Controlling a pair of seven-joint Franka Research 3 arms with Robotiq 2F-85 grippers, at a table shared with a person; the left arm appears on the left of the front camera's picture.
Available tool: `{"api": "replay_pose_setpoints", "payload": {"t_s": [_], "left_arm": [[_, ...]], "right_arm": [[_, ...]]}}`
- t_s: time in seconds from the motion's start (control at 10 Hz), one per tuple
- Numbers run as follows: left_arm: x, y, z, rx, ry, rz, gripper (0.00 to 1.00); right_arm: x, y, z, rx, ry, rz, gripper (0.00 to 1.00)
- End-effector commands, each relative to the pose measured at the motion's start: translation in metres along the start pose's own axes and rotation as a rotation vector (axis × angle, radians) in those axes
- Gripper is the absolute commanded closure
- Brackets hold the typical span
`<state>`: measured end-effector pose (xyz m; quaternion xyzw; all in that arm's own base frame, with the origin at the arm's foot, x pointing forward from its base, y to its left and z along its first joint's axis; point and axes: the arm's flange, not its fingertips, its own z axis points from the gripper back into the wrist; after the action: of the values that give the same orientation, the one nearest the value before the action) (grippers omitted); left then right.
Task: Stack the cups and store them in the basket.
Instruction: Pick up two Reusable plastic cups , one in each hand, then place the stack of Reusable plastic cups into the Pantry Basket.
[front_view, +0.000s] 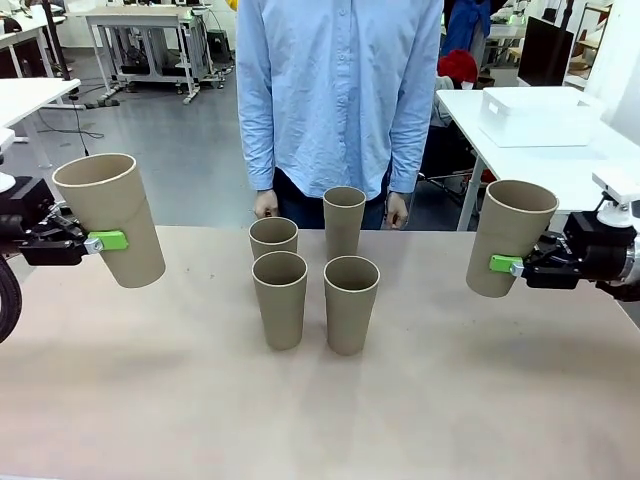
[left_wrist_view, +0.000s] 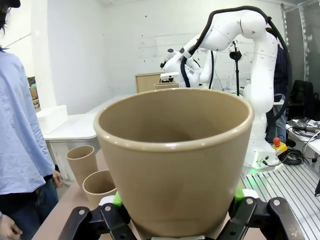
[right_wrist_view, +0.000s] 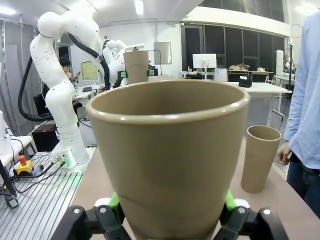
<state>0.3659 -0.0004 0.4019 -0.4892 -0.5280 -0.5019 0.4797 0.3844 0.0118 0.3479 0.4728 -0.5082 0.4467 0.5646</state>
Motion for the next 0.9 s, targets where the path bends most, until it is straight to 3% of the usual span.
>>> {"api": "replay_pose_setpoints", "payload": {"t_s": [0.0, 0.8], "left_arm": [[0.0034, -0.0026, 0.0020, -0.004, -0.003, -0.006, 0.15], [0.0034, -0.0026, 0.0020, -0.004, -0.003, -0.006, 0.15]], "right_arm": [[0.0016, -0.0002, 0.0004, -0.004, 0.001, 0.011, 0.16], [0.0016, -0.0002, 0.0004, -0.004, 0.001, 0.011, 0.16]]}}
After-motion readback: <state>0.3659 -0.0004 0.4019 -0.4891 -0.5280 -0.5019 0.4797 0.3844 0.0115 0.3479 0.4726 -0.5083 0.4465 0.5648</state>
